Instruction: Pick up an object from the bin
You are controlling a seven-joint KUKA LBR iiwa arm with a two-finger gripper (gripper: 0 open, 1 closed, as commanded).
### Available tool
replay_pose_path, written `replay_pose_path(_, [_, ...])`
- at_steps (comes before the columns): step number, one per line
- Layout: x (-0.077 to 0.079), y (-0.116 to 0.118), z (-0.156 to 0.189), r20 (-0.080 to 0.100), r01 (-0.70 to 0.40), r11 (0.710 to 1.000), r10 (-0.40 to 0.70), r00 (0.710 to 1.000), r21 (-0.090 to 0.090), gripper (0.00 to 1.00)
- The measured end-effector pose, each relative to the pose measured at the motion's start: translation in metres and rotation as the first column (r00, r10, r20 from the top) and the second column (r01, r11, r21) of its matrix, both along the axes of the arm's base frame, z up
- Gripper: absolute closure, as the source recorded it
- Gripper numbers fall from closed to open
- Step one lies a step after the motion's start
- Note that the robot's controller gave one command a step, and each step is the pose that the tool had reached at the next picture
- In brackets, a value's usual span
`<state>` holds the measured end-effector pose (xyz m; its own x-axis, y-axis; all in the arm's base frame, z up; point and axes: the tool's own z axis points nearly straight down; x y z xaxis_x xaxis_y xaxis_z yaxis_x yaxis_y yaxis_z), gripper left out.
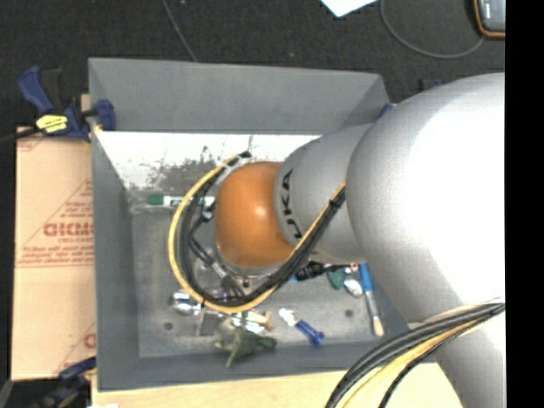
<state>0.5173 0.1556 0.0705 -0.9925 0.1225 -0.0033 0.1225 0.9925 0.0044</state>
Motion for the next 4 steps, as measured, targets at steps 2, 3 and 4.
replay_pose_path(2, [0.0011, 0.0000, 0.0011, 0.005, 0.004, 1.000, -0.004, 1.000, 0.002, 1.00])
replay_pose_path(3, [0.0010, 0.0001, 0.0012, 0.005, 0.005, 1.000, -0.005, 1.000, 0.002, 1.00])
replay_pose_path(4, [0.0007, 0.0000, 0.0084, 0.005, 0.006, 1.000, -0.006, 1.000, 0.003, 1.00])
